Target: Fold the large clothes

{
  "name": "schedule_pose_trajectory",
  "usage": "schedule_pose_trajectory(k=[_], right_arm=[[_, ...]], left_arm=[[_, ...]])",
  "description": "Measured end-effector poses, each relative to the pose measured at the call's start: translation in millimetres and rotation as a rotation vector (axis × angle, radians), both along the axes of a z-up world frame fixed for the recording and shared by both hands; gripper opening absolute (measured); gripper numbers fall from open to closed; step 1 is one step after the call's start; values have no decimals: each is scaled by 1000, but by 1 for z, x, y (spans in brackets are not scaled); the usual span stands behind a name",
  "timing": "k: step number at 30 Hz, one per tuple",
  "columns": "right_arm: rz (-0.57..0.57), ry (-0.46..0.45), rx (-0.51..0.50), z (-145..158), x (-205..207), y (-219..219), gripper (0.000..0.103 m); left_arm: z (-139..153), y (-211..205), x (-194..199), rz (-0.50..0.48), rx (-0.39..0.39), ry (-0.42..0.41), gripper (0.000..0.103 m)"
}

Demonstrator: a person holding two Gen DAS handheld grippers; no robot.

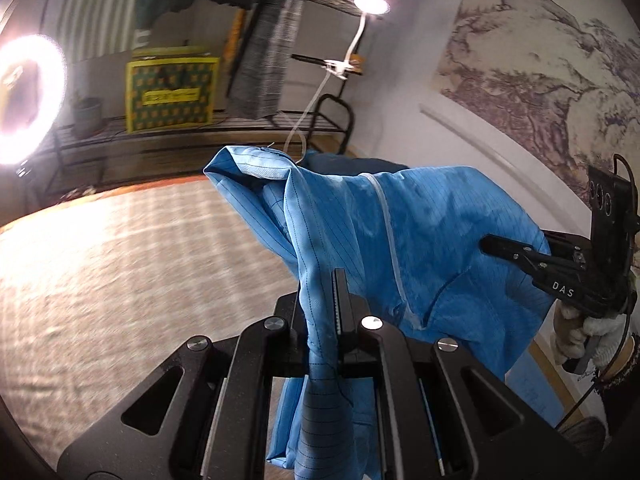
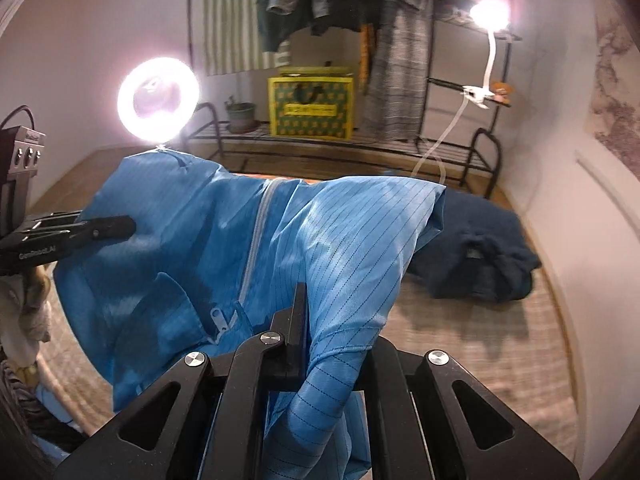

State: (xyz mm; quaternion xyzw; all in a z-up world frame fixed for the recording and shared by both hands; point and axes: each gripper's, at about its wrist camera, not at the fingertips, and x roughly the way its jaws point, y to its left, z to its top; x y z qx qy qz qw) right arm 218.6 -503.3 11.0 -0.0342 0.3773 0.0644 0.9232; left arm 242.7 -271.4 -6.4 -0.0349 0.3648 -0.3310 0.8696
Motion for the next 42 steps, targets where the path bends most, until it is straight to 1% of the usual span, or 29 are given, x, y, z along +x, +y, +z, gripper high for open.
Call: schedule_pose_trajectory(k=[2, 9, 14, 18, 19, 22, 26, 28, 32, 35, 37, 39, 42], right_arm=[[-21, -8, -17, 6, -3, -14, 5], [-78, -38, -69, 23, -2, -65, 5], [-112, -47, -92, 26, 12, -99, 5], [-130, -57, -124, 29, 36, -125, 5], [-139, -61, -129, 31, 45, -133, 5], [-165, -79, -128, 37, 67, -154, 5], [-188, -95, -140, 38, 100, -177, 5], [-192, -100, -141, 37, 112, -184, 5], [-191, -94, -135, 27, 144, -199, 5], [-206, -90, -112, 15, 163, -212, 5], [-213, -84, -115, 5, 173, -220, 5], [-223, -74, -109, -5, 177, -229, 5], [-257, -44, -94, -23, 186, -249, 5]], left_arm=[[3, -18, 2, -16, -4, -6, 6], [10, -84, 32, -55, -19, 1, 6], [11, -132, 57, -79, -17, -8, 6], [13, -165, 87, -92, -27, 3, 6], [14, -174, 99, -94, -36, 7, 6], [16, -192, 127, -84, -46, 8, 6], [14, -213, 163, -73, -39, 3, 6], [11, -221, 180, -64, -32, 0, 6], [-3, -234, 220, -35, -29, 27, 6], [-13, -244, 242, -32, -22, 31, 6], [-20, -251, 252, -35, -18, 30, 6], [-29, -258, 261, -36, -12, 38, 6], [-51, -265, 277, -23, -8, 68, 6]])
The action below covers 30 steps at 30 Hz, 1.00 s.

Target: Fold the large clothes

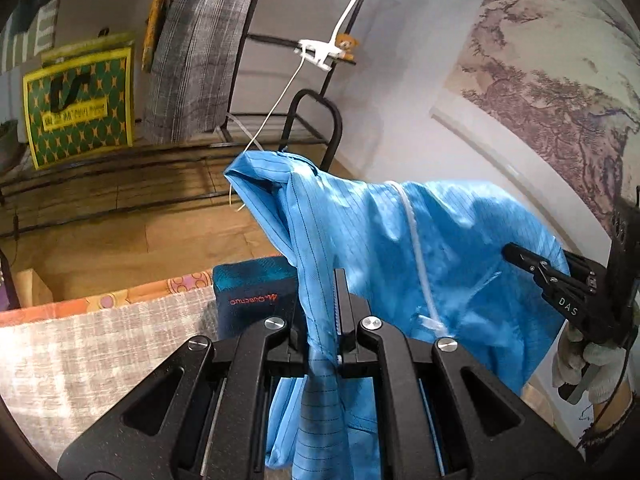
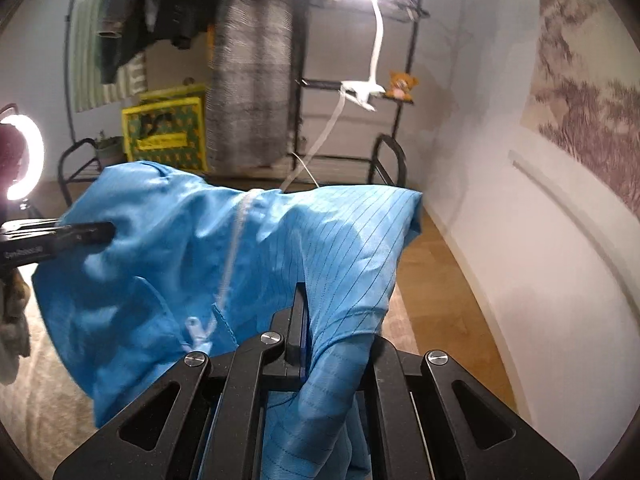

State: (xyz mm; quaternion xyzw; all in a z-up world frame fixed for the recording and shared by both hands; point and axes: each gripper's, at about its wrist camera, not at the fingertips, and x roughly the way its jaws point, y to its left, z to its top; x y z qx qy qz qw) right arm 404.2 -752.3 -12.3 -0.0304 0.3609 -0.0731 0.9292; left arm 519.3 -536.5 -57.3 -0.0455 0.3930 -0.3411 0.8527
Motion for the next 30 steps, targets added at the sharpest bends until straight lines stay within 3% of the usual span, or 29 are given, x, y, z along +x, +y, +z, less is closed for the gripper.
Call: schedule_pose_trajectory(k=[6, 9, 12, 17, 20, 23, 30], right_arm=[[-39, 66, 17, -42, 21, -27, 5], [-52, 101, 18, -63, 29, -35, 11], [-79, 138, 28, -81, 31, -43, 15], [-124, 208, 43, -112, 32, -49, 19], [-141, 194, 28, -103, 29, -47, 20], [-180, 182, 29, -85, 17, -50, 26], [-204, 101, 61, -30, -21, -49, 27]], left_arm=[[-43, -3, 20, 42, 40, 43, 7], [-61, -6, 27, 57, 86, 39, 12], [-74, -12, 23, 57, 144, -1, 18], [-77, -11, 19, 82, 155, 13, 27], [-63, -9, 9, 89, 198, -28, 27], [-47, 0, -1, 96, 186, -34, 27], [14, 26, -52, 96, 177, -98, 27]])
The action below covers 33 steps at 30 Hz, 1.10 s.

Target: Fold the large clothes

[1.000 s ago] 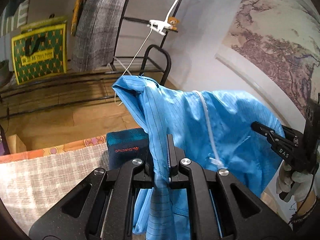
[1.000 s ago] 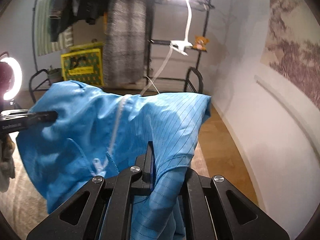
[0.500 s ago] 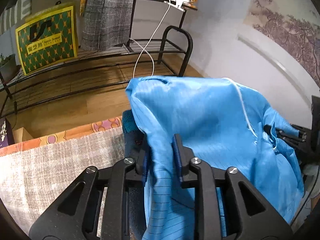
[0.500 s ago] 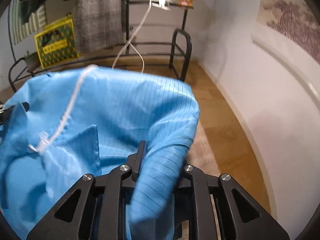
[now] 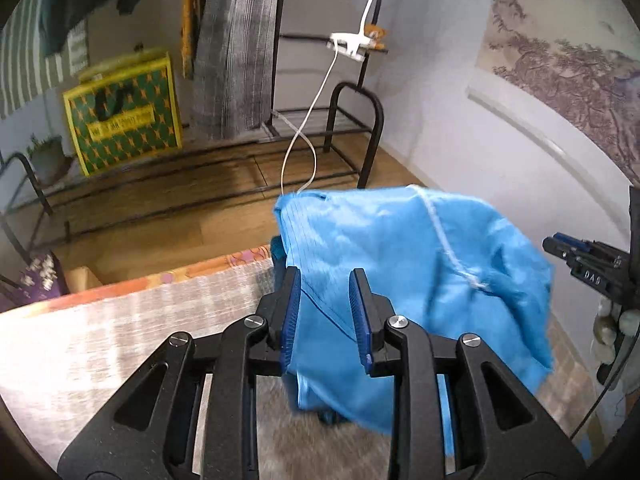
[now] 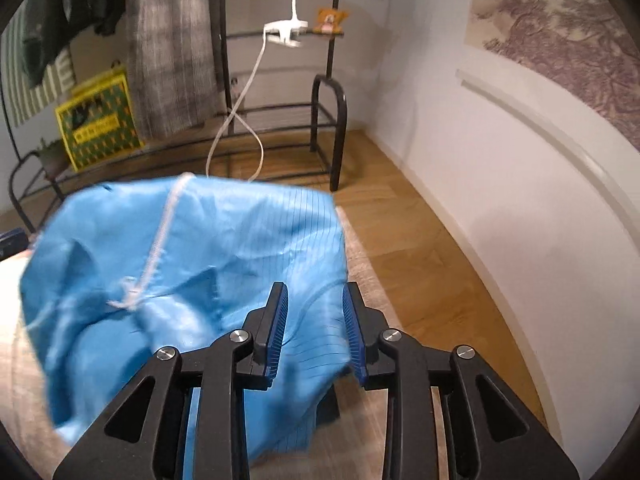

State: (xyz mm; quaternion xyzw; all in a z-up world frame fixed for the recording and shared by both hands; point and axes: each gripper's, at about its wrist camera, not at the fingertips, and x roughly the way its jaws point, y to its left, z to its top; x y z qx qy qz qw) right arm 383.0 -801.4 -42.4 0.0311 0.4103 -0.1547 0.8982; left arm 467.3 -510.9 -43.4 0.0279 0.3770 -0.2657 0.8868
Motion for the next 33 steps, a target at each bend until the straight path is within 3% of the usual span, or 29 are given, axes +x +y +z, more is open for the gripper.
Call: schedule_pose_trajectory(k=[13, 19, 28, 33], right_arm=[[83, -194, 8, 142, -105, 59, 27], [138, -274, 9, 196, -166, 102, 27], [158, -331, -16, 249, -252, 150, 27], [170, -377, -23, 276, -296, 168, 27]], left_arm=[[150, 74, -156, -1, -20, -197, 27], [191, 114, -226, -3, -23, -267, 27], [242, 179, -325, -21, -54, -339, 27], [274, 210, -375, -27, -72, -385, 42]])
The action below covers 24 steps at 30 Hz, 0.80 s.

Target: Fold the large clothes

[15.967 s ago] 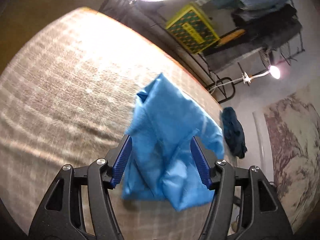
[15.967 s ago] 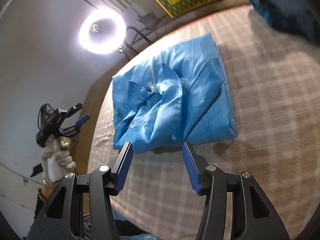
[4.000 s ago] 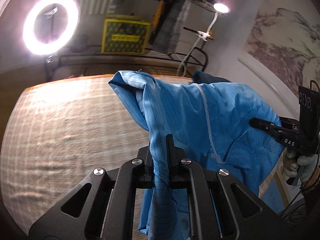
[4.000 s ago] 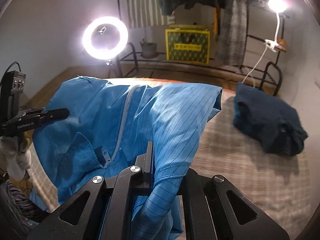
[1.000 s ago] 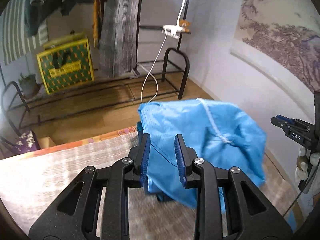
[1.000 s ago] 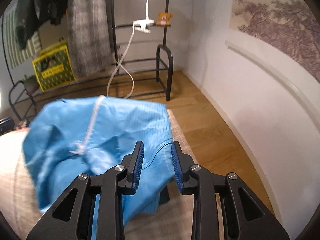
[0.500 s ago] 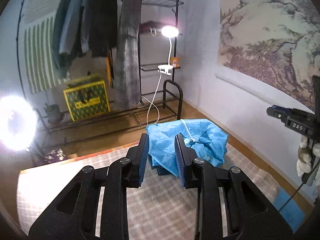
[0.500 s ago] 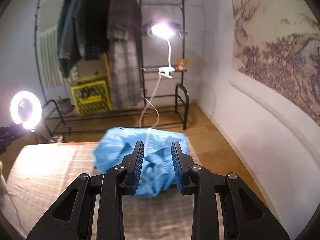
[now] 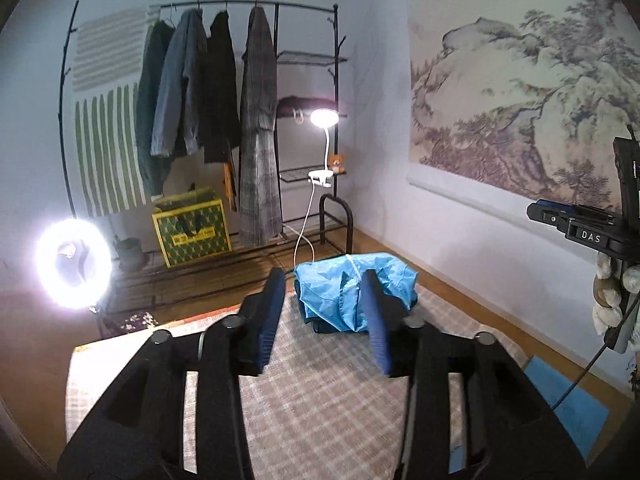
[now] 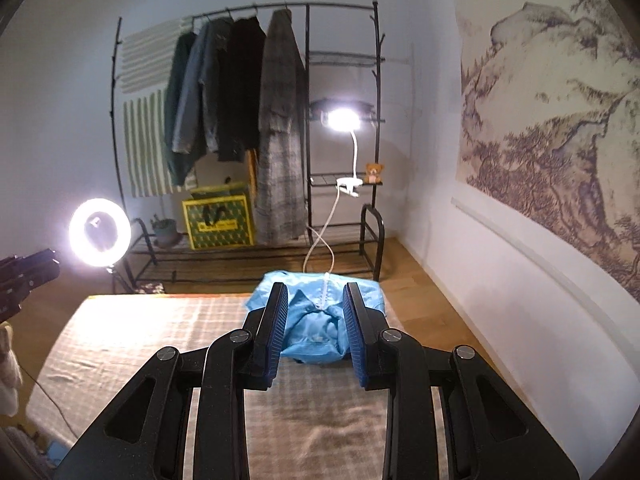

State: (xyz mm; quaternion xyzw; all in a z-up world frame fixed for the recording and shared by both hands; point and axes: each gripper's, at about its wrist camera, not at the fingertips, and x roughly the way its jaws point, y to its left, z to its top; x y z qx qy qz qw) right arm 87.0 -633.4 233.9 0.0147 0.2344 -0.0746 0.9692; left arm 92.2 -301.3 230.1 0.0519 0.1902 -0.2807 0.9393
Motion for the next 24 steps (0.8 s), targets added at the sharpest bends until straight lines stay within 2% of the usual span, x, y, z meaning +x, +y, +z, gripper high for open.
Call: schedule_pose_trajectory(k=[1, 3, 5, 6, 8, 12, 13, 14, 15, 21, 24], right_arm=[[0, -8, -2, 6, -7, 3, 27], [3, -19, -4, 15, -21, 9, 27], [2, -28, -14, 21, -34, 17, 27], [2, -35, -21, 22, -41, 22, 27], [8, -48, -28, 25, -55, 30, 43], [2, -65, -9, 25, -76, 40, 56], [-5, -72, -7, 25, -83, 42, 68], [-19, -82, -5, 24, -88, 43, 78], [-29, -90, -5, 23, -94, 45, 81], [-68, -82, 12, 11, -120, 50, 86], [-81, -71, 11, 3, -127, 52, 86]], left_arm=[[8, 6, -11, 1, -5, -14, 43], [18, 17, -27, 1, -13, -30, 52], [24, 26, -42, 1, -26, -42, 71], [27, 31, -51, -1, -36, -49, 74], [30, 39, -66, -3, -50, -55, 83], [27, 46, -86, 8, -43, -60, 98], [25, 48, -93, 18, -35, -64, 103], [22, 49, -98, 26, -27, -68, 103], [19, 50, -101, 30, -19, -70, 103], [-6, 46, -119, 44, 64, -54, 103], [-15, 46, -123, 41, 71, -51, 103]])
